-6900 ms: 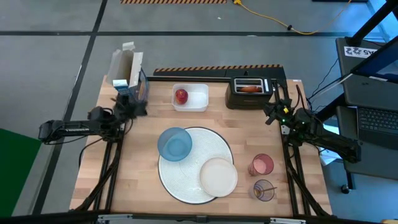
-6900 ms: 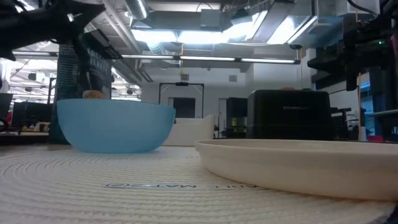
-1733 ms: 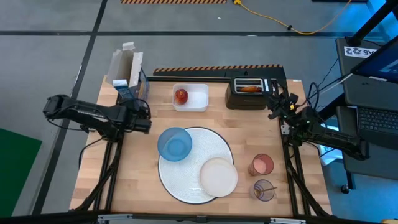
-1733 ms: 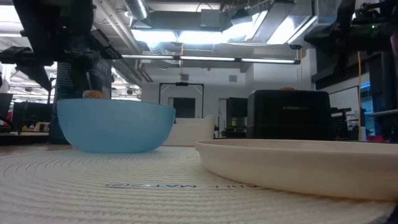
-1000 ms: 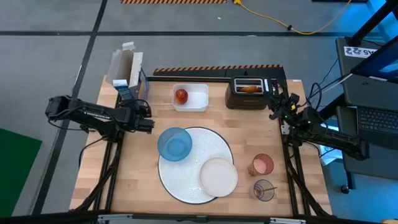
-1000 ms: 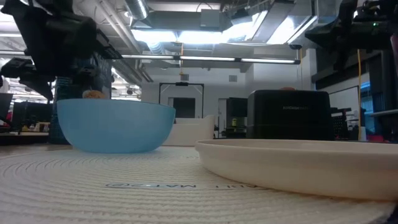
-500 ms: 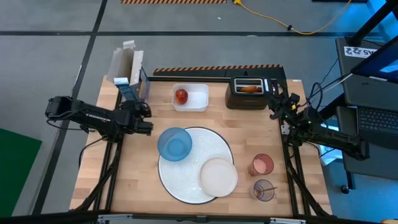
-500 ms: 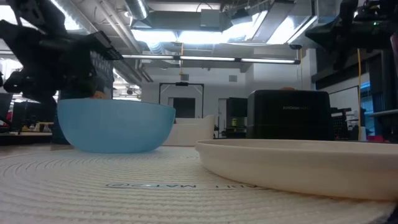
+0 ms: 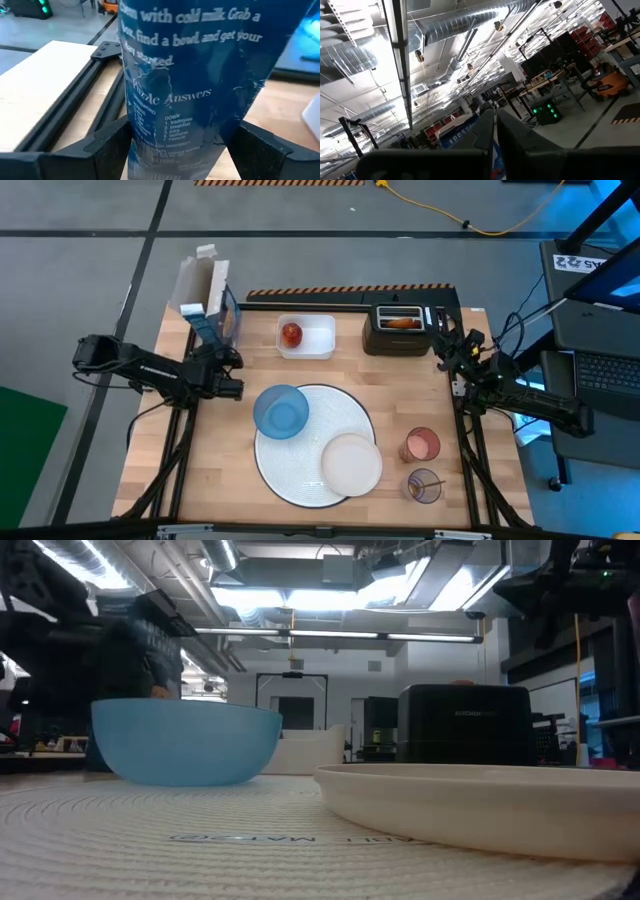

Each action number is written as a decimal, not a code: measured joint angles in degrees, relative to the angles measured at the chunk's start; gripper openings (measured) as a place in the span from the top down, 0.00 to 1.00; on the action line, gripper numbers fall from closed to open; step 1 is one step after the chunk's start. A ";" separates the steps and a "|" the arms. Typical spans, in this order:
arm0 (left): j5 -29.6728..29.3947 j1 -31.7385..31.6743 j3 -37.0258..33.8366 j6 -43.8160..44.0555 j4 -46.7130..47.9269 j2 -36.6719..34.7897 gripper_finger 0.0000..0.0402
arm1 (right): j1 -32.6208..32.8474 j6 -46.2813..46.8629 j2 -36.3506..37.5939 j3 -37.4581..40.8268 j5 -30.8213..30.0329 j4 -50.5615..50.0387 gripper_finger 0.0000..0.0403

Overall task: Arrange a breakfast setting
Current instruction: Pour the cereal from the cereal box into the blue bowl

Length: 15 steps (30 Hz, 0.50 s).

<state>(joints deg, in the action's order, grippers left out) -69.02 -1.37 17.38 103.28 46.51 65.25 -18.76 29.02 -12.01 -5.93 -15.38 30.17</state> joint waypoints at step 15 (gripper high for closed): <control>-5.04 -0.49 -6.95 -1.09 -16.45 0.00 0.33 | 0.00 1.33 0.00 0.00 -1.12 -0.23 0.94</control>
<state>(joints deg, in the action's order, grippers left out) -74.06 -1.85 10.44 102.19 30.06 65.25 -18.76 30.34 -12.01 -5.93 -16.50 29.95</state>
